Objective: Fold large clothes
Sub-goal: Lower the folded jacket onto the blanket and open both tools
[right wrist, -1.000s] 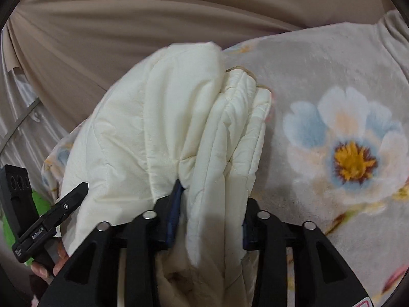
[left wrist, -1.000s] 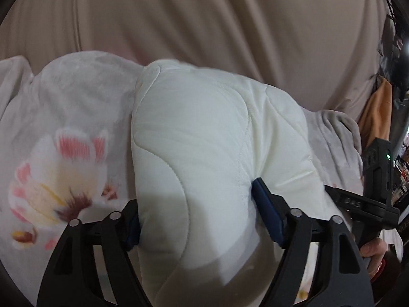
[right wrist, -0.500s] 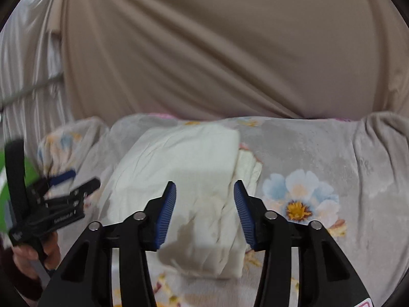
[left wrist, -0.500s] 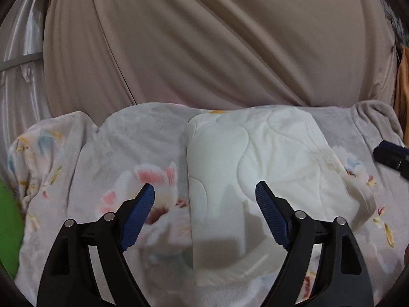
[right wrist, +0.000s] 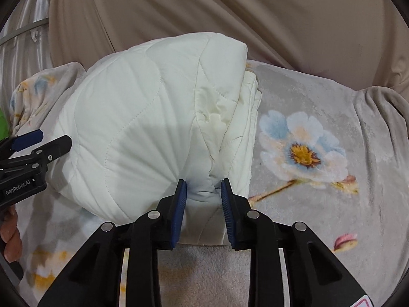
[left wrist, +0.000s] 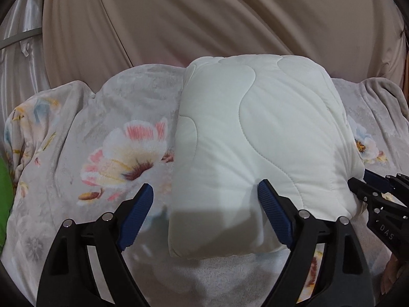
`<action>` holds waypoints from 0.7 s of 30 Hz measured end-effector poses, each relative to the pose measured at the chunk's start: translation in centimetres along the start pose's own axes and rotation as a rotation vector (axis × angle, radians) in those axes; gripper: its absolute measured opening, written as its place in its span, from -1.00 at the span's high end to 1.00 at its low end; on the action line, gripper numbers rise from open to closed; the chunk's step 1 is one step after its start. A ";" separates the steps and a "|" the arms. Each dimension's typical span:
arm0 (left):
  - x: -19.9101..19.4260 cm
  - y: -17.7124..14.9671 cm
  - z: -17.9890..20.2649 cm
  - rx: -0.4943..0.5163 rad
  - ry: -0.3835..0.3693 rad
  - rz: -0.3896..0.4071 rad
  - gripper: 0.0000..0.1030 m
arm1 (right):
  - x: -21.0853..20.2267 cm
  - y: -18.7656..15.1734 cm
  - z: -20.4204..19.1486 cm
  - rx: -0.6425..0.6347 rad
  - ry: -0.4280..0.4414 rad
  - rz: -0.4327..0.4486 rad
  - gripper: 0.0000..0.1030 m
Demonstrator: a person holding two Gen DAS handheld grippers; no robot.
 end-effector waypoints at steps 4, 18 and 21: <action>0.1 -0.2 0.1 0.002 0.010 0.024 -0.62 | 0.3 -0.3 -0.3 -0.015 -0.023 0.022 0.48; -2.3 -0.5 -0.4 0.000 0.096 0.137 -0.84 | -3.5 -0.4 2.7 0.224 -0.011 0.060 -0.38; -4.4 -1.8 0.4 0.027 0.078 0.130 -0.84 | -6.5 -1.5 2.3 0.191 -0.064 0.072 -0.57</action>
Point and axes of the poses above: each gripper's, at about its wrist camera, not at the fingertips, and x roughly the way its jaws point, z to its right, y to its top, the point moved 10 cm from there along x, roughly the way its jaws point, and after that the axes turned 1 degree about -x, right-handed, at the moved point
